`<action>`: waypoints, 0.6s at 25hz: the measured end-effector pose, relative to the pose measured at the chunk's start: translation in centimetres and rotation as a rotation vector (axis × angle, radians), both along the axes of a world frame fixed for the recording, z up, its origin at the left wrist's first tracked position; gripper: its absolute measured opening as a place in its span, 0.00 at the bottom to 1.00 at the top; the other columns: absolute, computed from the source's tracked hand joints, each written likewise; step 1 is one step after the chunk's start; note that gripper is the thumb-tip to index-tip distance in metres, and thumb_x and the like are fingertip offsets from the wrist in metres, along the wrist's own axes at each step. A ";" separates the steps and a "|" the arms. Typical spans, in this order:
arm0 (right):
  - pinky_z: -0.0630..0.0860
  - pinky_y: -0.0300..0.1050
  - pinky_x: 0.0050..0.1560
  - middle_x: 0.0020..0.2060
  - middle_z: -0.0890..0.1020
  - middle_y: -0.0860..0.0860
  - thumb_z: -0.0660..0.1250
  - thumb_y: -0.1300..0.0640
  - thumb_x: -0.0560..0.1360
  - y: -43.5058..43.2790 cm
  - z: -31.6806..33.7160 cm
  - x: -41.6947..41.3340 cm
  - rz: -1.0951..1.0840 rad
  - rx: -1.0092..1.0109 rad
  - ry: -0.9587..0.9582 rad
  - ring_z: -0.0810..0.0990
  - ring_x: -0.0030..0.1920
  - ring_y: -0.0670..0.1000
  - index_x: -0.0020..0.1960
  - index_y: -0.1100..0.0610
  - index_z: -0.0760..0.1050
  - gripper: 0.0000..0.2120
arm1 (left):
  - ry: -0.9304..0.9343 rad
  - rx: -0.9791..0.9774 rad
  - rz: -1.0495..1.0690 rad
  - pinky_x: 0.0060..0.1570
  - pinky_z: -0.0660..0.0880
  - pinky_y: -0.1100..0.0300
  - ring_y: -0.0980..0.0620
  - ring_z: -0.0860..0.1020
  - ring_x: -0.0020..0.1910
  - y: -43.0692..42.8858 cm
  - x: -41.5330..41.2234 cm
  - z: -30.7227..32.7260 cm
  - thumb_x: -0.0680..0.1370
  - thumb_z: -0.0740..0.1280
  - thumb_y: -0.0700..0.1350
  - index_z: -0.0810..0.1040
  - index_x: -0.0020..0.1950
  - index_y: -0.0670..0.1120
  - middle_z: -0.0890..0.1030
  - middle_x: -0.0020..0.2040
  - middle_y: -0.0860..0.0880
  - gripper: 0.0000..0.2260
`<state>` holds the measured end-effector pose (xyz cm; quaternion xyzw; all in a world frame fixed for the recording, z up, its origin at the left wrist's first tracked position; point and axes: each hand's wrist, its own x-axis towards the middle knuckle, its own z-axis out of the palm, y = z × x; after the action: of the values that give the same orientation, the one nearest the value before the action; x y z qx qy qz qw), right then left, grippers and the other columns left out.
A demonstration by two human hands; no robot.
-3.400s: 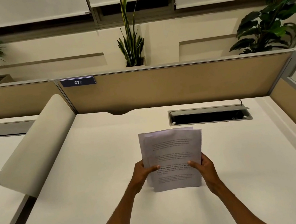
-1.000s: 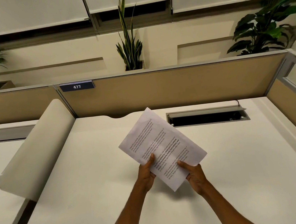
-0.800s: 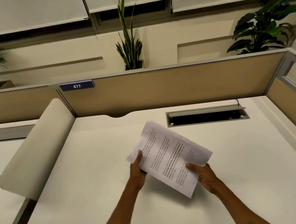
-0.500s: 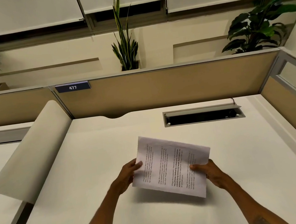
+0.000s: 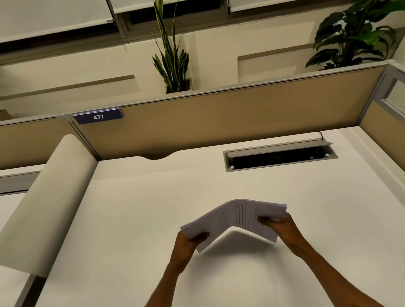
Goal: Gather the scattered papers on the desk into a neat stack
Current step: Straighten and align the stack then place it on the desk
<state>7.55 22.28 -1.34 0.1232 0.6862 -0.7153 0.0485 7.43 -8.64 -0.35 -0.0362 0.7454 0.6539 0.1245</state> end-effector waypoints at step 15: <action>0.81 0.32 0.39 0.49 0.86 0.50 0.75 0.65 0.72 0.5 -1.5 -0.6 -0.023 0.013 -0.046 0.84 0.50 0.47 0.60 0.54 0.78 0.18 | -0.120 0.098 0.056 0.57 0.80 0.53 0.45 0.82 0.56 0.4 -2.1 -0.6 0.75 0.73 0.31 0.80 0.65 0.38 0.85 0.57 0.40 0.19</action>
<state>6.94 22.81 -2.89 0.1479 0.6881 -0.7082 0.0551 5.35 -8.29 -0.94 -0.0900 0.7023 0.6895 0.1522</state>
